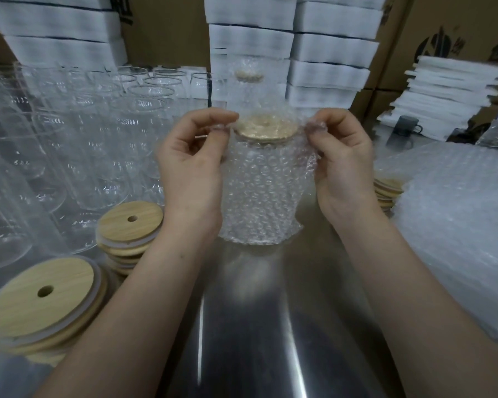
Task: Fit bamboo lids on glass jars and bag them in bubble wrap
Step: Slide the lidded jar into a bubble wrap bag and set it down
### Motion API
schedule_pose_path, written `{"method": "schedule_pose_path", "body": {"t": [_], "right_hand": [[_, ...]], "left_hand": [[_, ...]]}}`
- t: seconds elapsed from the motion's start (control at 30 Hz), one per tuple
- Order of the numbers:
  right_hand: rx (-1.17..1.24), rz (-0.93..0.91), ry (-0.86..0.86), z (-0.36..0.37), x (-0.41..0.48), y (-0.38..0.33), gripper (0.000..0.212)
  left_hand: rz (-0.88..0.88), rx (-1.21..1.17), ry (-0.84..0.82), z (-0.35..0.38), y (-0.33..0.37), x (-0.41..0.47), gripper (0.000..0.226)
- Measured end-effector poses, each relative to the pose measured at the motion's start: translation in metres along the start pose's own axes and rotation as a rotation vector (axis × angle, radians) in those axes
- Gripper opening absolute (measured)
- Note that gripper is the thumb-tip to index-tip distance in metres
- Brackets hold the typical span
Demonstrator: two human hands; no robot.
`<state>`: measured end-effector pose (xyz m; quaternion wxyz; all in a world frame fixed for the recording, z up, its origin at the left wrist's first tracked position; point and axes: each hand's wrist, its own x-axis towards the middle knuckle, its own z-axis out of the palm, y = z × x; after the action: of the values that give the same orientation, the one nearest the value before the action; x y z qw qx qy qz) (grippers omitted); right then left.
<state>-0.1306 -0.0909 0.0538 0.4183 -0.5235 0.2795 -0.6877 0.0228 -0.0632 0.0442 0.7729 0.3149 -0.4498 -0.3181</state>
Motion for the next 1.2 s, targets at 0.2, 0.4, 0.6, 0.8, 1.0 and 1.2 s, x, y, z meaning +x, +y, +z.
{"method": "schedule_pose_path", "body": {"t": [0.2,0.4,0.6,0.8,1.0,1.2], "right_hand": [[-0.091,-0.022,0.003,0.001,0.001,0.005,0.034],[-0.317,-0.181,0.089,0.006,-0.007,0.014,0.032],[-0.560,-0.219,0.092,0.009,-0.015,0.017,0.012],[-0.685,0.096,-0.008,0.023,-0.018,0.012,0.088],[-0.573,0.243,0.004,0.034,-0.004,0.016,0.110],[-0.480,0.370,0.022,0.037,0.016,0.020,0.110]], "left_hand": [[-0.110,-0.121,0.054,0.000,-0.010,-0.002,0.046],[-0.162,-0.194,0.096,0.000,-0.014,-0.007,0.040],[-0.169,-0.171,0.151,0.001,-0.020,-0.014,0.030],[-0.138,-0.036,0.025,0.009,-0.020,-0.024,0.033],[-0.172,-0.203,-0.010,0.010,-0.023,-0.020,0.033],[-0.316,-0.491,0.051,0.004,-0.026,-0.015,0.038]]}}
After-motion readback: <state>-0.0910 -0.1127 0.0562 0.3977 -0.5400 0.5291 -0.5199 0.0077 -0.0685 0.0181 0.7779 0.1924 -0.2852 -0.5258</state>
